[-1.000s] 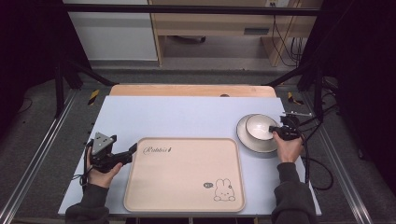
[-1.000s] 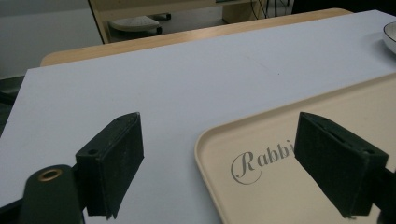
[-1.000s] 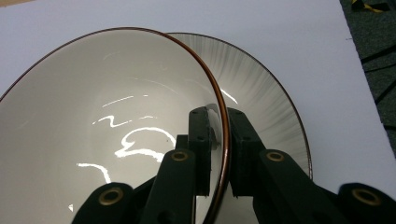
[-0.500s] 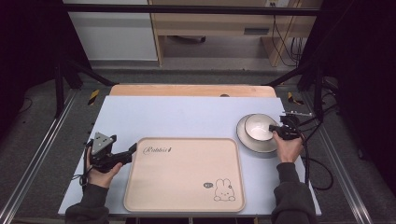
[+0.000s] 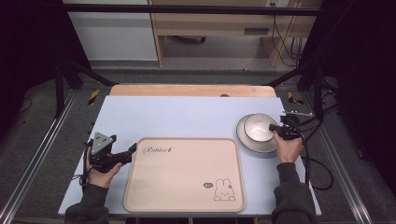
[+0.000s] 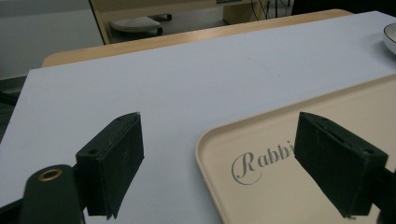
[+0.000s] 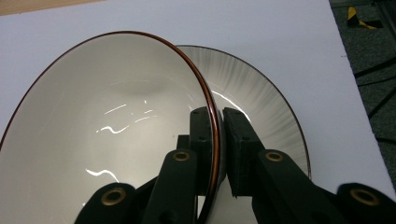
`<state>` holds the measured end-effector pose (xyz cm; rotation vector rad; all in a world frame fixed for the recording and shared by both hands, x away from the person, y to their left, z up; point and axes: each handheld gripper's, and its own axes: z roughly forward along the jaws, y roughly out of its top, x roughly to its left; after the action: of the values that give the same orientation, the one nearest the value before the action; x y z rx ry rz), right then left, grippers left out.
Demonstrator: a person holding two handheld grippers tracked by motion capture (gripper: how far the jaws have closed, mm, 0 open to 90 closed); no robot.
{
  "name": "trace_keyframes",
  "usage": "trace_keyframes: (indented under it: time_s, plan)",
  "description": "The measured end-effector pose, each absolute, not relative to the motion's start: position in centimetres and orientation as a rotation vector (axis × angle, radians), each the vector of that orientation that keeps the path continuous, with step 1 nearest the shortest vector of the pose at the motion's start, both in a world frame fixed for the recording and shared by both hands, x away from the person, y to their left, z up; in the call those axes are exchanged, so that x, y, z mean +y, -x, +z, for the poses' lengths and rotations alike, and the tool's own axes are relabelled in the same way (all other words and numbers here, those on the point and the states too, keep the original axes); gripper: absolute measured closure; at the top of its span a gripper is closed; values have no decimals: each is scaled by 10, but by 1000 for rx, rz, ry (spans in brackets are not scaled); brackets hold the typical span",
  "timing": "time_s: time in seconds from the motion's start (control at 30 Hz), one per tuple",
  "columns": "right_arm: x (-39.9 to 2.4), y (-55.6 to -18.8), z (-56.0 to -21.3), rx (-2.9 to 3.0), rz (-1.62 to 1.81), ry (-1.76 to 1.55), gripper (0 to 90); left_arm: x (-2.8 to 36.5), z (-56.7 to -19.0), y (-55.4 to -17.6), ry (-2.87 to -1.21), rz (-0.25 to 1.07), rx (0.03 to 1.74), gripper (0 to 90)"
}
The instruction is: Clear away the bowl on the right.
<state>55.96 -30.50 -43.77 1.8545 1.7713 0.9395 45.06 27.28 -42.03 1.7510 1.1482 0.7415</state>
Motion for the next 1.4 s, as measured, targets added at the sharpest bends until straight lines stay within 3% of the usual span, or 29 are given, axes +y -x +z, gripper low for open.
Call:
trace_keyframes:
  time_s: [1.4]
  plan:
    - [-297,-549,-415,1784,1025,-1783,827,273,-420,-450,-1748,749,1148,155]
